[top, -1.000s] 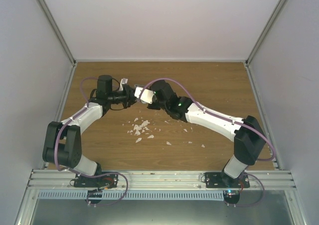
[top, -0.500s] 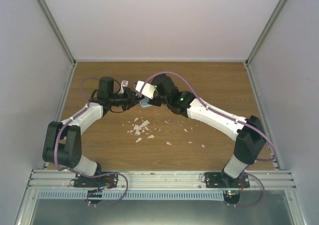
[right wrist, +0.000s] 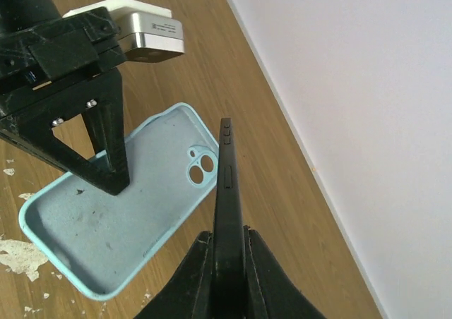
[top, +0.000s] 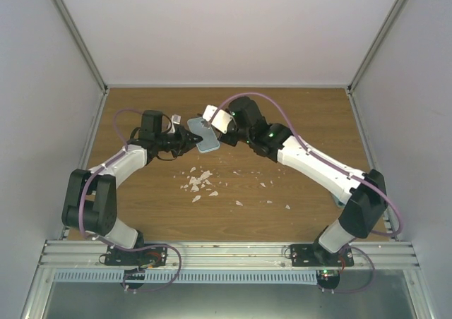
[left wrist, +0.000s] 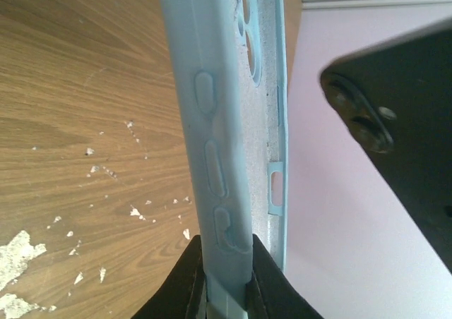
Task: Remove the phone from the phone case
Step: Remove the phone case from the phone.
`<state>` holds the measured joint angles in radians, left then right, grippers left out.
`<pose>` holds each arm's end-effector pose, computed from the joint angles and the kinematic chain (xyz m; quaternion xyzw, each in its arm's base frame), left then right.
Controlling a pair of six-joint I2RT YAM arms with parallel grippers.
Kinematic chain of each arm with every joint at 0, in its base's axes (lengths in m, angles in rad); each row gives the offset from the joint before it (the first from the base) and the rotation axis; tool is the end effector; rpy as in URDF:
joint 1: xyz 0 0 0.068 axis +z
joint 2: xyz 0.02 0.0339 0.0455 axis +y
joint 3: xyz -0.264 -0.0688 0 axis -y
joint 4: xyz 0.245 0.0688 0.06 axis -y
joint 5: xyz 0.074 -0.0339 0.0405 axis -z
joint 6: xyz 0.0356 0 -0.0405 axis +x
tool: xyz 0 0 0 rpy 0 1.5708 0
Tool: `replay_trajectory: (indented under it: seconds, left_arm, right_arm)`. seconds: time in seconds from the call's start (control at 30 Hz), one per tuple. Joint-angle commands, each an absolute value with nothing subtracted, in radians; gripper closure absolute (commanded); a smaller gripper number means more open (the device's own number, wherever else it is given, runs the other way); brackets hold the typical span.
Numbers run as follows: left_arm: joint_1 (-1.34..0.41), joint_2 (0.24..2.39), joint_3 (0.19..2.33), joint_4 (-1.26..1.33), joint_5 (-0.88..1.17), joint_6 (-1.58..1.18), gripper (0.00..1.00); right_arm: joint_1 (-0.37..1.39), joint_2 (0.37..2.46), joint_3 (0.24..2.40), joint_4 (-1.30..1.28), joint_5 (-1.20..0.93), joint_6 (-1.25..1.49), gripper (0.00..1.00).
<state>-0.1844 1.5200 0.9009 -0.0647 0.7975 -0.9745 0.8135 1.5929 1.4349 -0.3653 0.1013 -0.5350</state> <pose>0.3075 -0.0833 0.2214 -0.1666 0.8324 -0.5100 0.1389 0.2582 0.2679 0.3435 -0.5201 0.6914 0.0259 0.5007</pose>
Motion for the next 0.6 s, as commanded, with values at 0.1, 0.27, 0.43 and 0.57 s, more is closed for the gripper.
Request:
replay_trajectory:
  seconds: [0.1,0.27,0.43,0.57]
  left_arm:
    - [-0.204,1.575,0.950,-0.028,0.789,-0.890,1.00]
    - [-0.236,1.629,1.013,-0.060,0.780,-0.791,1.00]
    - [-0.253,1.700,1.084,-0.108,0.789,-0.714,1.00]
    - [-0.256,1.757,1.138,-0.191,0.765,-0.624,1.00]
  right_arm:
    - [0.773,1.532,1.503,-0.397,0.036,-0.480,1.00]
    - [0.745,1.507,1.451,-0.378,0.075,-0.509,0.99]
    - [0.716,1.481,1.409,-0.361,0.107,-0.519,0.99]
    - [0.698,1.470,1.395,-0.353,0.127,-0.531,1.00]
